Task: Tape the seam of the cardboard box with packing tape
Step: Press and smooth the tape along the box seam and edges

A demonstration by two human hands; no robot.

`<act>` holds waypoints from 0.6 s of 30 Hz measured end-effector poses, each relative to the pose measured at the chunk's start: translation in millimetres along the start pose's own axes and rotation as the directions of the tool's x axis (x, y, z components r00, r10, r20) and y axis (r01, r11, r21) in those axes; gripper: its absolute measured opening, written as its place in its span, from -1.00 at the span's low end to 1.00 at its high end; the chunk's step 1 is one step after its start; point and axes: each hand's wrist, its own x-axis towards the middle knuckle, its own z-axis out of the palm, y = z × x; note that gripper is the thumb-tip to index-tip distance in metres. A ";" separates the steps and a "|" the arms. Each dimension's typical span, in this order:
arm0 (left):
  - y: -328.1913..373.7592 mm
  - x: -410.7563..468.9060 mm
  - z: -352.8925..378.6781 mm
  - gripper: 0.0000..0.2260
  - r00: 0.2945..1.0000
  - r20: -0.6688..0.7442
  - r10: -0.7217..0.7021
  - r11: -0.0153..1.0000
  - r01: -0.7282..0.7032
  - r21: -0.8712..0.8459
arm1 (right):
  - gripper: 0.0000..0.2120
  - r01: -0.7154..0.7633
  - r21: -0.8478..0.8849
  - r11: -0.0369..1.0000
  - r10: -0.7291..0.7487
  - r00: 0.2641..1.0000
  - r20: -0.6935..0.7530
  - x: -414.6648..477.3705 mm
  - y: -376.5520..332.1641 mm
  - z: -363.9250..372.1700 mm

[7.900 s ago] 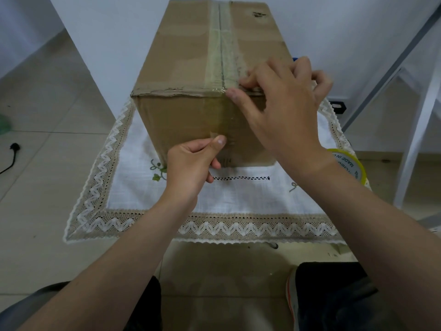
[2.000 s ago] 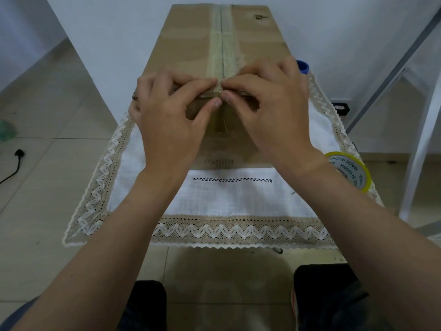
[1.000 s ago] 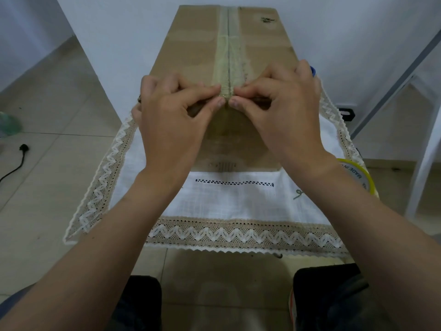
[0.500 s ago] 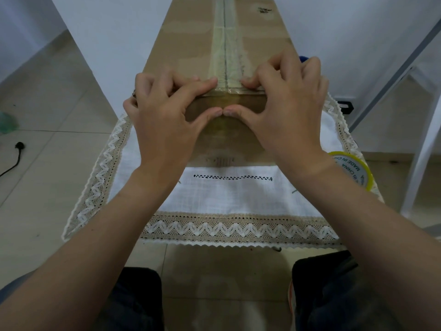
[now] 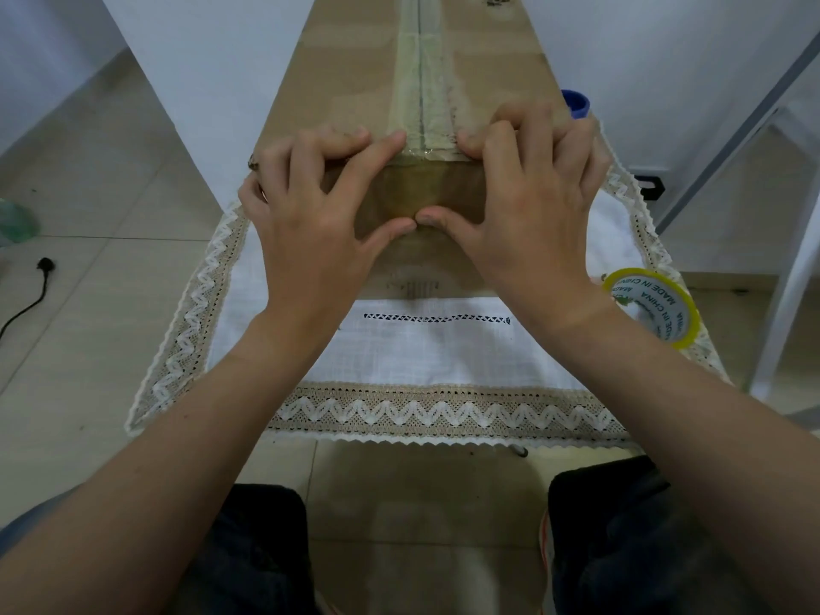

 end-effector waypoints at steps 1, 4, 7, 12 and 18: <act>-0.6 -0.7 1.0 -0.42 1.000 -0.003 0.001 1.000 -0.001 0.003 | -0.39 -0.002 0.004 1.000 0.002 1.000 0.000 -0.9 0.4 0.4; -2.1 -2.3 3.1 -0.41 1.000 -0.020 0.008 1.000 -0.008 0.012 | -0.37 0.005 0.010 1.000 -0.005 1.000 0.001 -3.4 1.7 0.1; -2.9 -4.0 3.6 -0.38 0.999 -0.028 0.018 1.000 -0.017 0.013 | -0.32 0.017 -0.015 1.000 -0.016 1.000 0.026 -6.4 3.5 0.0; -3.1 -5.5 1.4 -0.33 0.999 -0.009 0.049 0.998 -0.049 0.032 | -0.24 0.026 -0.064 0.998 -0.022 0.997 0.071 -10.8 5.7 0.0; -6.0 -6.2 -1.8 -0.18 0.995 0.073 0.065 0.995 -0.070 0.072 | 0.05 0.110 -0.170 0.979 -0.088 0.988 0.129 -18.4 10.5 -1.7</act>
